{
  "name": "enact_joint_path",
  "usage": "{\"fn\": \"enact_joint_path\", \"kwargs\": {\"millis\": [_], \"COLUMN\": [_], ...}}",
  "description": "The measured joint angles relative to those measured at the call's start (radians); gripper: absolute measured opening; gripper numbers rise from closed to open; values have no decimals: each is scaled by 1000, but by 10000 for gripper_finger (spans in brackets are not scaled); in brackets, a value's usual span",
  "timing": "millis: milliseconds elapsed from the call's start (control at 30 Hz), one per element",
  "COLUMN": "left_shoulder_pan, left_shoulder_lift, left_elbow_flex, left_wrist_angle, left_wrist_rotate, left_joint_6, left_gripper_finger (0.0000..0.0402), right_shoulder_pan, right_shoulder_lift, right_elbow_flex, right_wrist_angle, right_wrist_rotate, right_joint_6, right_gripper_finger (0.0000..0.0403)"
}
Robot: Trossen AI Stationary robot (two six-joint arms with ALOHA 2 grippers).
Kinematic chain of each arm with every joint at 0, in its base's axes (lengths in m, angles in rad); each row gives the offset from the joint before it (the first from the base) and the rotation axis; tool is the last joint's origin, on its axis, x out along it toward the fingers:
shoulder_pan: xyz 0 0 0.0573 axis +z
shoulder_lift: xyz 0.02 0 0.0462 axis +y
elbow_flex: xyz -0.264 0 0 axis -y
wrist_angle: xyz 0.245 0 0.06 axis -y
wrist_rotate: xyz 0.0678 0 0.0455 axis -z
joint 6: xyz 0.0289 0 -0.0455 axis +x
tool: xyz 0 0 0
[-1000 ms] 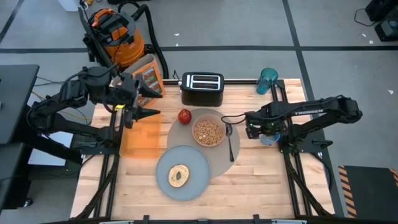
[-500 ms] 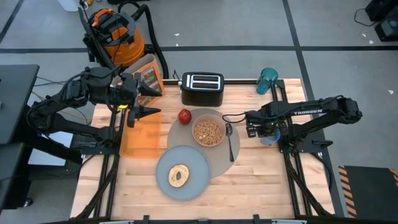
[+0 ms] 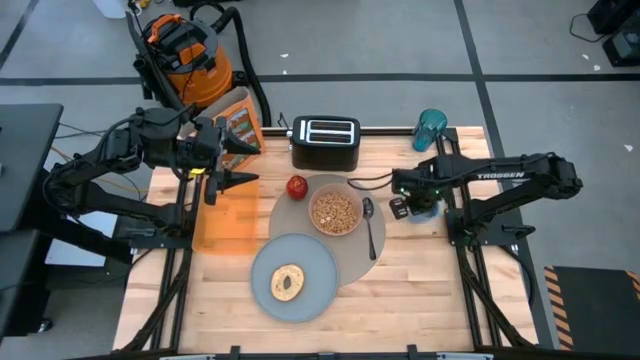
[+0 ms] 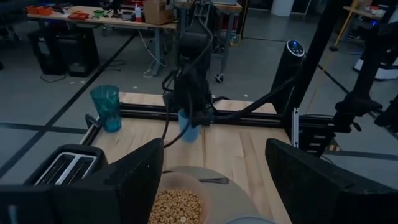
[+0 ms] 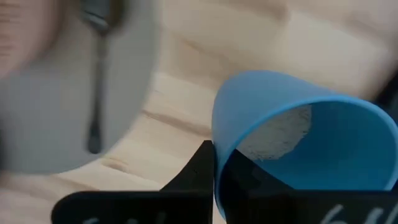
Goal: Arrange a breakfast setting
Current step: Put the blue cup to the top right of the gray table mat
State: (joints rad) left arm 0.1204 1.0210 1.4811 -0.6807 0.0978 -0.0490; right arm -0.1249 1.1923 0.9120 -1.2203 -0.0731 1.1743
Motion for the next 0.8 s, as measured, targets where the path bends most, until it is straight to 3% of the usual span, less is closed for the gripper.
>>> {"fn": "enact_joint_path", "kwargs": {"millis": [233,567,800], "left_shoulder_pan": [0,0,0], "left_shoulder_lift": [8,13,14], "left_elbow_flex": [1,1,1], "left_wrist_angle": [40,43,42], "left_wrist_rotate": [0,0,-10], "left_joint_6": [0,-29,-71], "left_gripper_finger": [288,288,288], "right_shoulder_pan": [-103,-222,-234], "right_shoulder_lift": [56,388,549], "right_elbow_flex": [175,440,531], "right_wrist_angle": [-15,14,30], "right_wrist_rotate": [87,189,214], "right_joint_6": [-365,-940,-1307], "right_gripper_finger": [12,12,14]}}
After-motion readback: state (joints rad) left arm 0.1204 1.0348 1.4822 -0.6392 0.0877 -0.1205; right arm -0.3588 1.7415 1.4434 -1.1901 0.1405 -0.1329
